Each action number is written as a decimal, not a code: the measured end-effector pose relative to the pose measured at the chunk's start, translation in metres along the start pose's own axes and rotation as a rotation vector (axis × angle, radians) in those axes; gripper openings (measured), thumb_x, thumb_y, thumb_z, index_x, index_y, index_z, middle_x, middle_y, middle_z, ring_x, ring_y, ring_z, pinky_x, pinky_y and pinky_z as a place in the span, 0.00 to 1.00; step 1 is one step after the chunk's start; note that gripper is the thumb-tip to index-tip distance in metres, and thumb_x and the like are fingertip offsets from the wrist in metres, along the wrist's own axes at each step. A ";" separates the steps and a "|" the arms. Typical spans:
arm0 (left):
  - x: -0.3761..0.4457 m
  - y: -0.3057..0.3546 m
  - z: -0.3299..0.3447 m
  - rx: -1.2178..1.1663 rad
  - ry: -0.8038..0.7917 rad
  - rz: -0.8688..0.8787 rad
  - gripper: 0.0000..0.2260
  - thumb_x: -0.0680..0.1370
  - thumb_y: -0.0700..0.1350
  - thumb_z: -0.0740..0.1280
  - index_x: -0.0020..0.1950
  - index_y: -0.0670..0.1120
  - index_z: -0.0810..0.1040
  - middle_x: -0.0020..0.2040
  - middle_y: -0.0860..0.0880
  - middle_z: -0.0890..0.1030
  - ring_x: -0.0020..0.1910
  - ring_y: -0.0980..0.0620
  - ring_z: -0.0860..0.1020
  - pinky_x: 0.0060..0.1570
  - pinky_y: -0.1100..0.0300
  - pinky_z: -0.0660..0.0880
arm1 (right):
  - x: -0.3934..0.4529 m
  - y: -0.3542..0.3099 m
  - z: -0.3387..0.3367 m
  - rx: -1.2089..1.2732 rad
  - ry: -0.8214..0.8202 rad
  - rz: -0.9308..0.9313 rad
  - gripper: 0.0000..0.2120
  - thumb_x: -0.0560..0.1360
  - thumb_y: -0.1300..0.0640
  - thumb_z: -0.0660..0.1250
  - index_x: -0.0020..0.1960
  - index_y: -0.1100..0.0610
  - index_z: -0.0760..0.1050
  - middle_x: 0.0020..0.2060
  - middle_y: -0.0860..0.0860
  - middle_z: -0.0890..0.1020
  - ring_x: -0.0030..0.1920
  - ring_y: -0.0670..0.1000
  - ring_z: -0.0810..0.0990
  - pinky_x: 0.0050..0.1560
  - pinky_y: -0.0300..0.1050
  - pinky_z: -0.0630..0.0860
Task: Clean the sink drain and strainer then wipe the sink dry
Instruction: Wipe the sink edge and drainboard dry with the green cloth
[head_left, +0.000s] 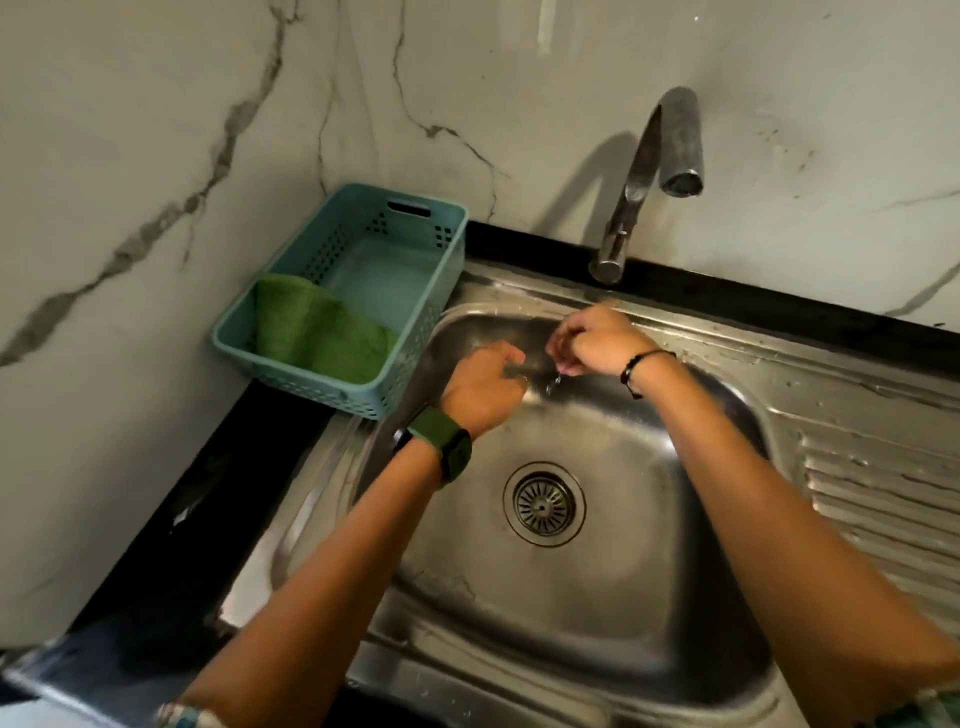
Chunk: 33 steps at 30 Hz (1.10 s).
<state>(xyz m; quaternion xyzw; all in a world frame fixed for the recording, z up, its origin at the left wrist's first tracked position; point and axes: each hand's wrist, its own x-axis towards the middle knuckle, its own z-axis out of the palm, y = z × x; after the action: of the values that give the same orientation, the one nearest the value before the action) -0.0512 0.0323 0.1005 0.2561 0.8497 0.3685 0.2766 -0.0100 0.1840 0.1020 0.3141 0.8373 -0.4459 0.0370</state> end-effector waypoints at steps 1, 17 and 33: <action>-0.011 -0.003 -0.007 0.048 0.076 0.053 0.13 0.75 0.39 0.63 0.60 0.44 0.74 0.60 0.45 0.77 0.58 0.47 0.75 0.53 0.63 0.68 | -0.008 -0.005 0.007 0.014 0.035 -0.056 0.15 0.73 0.70 0.58 0.38 0.56 0.78 0.40 0.56 0.81 0.41 0.54 0.82 0.45 0.49 0.82; -0.085 -0.026 -0.122 -0.160 0.473 0.155 0.11 0.77 0.36 0.59 0.54 0.43 0.78 0.51 0.48 0.79 0.52 0.51 0.77 0.51 0.60 0.72 | -0.019 -0.189 0.084 -0.332 -0.129 -0.502 0.04 0.69 0.66 0.64 0.41 0.63 0.78 0.39 0.56 0.79 0.44 0.57 0.79 0.39 0.48 0.77; -0.103 -0.045 -0.132 -0.573 0.594 0.039 0.12 0.77 0.37 0.60 0.40 0.50 0.77 0.42 0.52 0.79 0.45 0.53 0.75 0.47 0.62 0.71 | 0.000 -0.202 0.104 -0.149 -0.084 -0.608 0.01 0.74 0.60 0.64 0.45 0.56 0.74 0.44 0.52 0.79 0.48 0.53 0.75 0.40 0.37 0.70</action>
<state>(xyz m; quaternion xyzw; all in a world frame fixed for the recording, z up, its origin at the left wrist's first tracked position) -0.0750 -0.1243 0.1705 0.0672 0.7506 0.6533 0.0727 -0.1453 0.0220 0.1858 0.0271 0.9210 -0.3865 -0.0408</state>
